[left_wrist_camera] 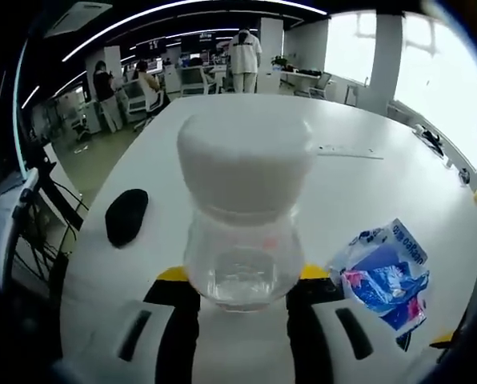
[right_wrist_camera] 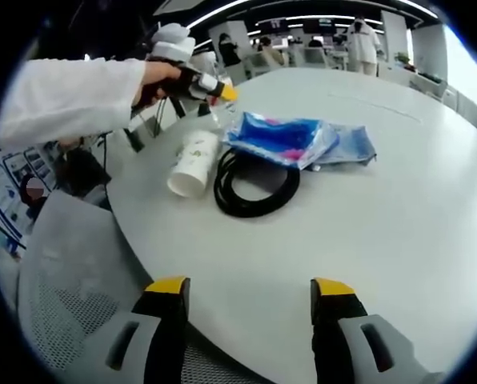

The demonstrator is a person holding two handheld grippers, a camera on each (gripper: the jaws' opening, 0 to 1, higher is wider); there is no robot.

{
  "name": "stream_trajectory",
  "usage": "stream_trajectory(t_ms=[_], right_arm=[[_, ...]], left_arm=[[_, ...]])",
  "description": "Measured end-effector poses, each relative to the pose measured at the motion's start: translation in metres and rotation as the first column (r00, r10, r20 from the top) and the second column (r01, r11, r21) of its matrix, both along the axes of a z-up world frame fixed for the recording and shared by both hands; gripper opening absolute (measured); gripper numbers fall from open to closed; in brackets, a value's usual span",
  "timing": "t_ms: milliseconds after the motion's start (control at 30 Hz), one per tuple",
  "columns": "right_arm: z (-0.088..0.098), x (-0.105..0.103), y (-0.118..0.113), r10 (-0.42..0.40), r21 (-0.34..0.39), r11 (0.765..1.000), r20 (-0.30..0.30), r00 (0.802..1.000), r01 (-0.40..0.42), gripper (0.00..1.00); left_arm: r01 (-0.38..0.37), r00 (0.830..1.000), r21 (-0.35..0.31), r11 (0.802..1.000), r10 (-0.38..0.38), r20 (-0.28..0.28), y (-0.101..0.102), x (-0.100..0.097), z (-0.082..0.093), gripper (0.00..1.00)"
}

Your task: Arrange the tabletop items into an orderly group along one side of the table until the central work area is clear of visible clutter.

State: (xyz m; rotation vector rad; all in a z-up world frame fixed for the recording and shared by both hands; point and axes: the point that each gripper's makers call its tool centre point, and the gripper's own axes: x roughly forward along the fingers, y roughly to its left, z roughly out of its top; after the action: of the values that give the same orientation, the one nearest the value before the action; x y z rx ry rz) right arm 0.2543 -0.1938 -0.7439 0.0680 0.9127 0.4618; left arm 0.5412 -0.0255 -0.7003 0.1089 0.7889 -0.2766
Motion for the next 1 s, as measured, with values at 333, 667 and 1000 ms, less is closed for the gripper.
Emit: stream_trajectory(t_ms=[333,667,1000], right_arm=[[0.001,0.001,0.004,-0.002,0.026,1.0,0.003,1.0,0.002,0.69],[0.003,0.001,0.011,0.041,0.015,0.999,0.018,0.999,-0.041,0.78],[0.001,-0.003,0.013,0.065,0.011,0.998,0.007,0.998,-0.065,0.74]], left_arm=[[0.071,0.995,-0.181,0.981,-0.058,0.075,-0.008,-0.028,0.025,0.92],[0.083,0.992,-0.195,0.977,-0.063,0.11,0.027,-0.084,0.035,0.99],[0.037,0.993,-0.204,0.978,-0.013,0.115,0.04,-0.091,0.037,0.9]])
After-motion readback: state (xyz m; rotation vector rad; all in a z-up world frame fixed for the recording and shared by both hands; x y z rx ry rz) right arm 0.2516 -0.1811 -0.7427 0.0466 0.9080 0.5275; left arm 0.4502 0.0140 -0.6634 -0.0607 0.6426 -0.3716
